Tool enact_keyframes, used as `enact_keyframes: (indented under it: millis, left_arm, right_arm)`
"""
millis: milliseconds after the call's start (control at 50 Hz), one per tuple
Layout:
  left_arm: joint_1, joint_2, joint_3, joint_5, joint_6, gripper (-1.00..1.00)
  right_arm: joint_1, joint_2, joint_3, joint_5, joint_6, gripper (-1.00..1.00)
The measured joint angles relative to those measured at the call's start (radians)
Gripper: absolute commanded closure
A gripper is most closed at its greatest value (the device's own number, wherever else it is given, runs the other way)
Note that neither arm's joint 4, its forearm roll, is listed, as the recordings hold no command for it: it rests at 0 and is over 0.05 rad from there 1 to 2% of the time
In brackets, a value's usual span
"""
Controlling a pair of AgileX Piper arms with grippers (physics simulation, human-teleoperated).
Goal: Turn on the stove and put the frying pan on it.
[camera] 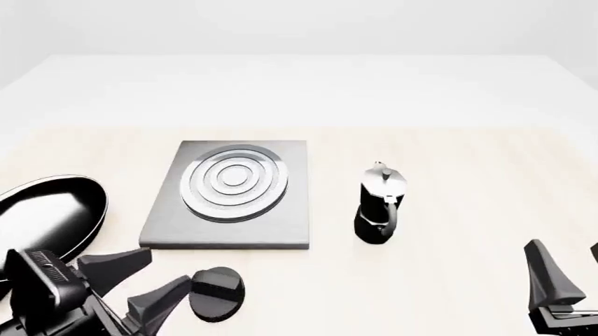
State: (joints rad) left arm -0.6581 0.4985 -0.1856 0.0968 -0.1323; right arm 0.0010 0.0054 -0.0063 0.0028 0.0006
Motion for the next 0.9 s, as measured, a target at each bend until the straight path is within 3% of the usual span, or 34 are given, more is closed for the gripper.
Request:
enact_keyframes:
  millis: [900]
  left_arm:
    - [0.335, -0.314, -0.177, 0.527, 0.226, -1.0]
  right_arm:
    - [0.0, 0.0, 0.0, 0.0, 0.0, -1.0]
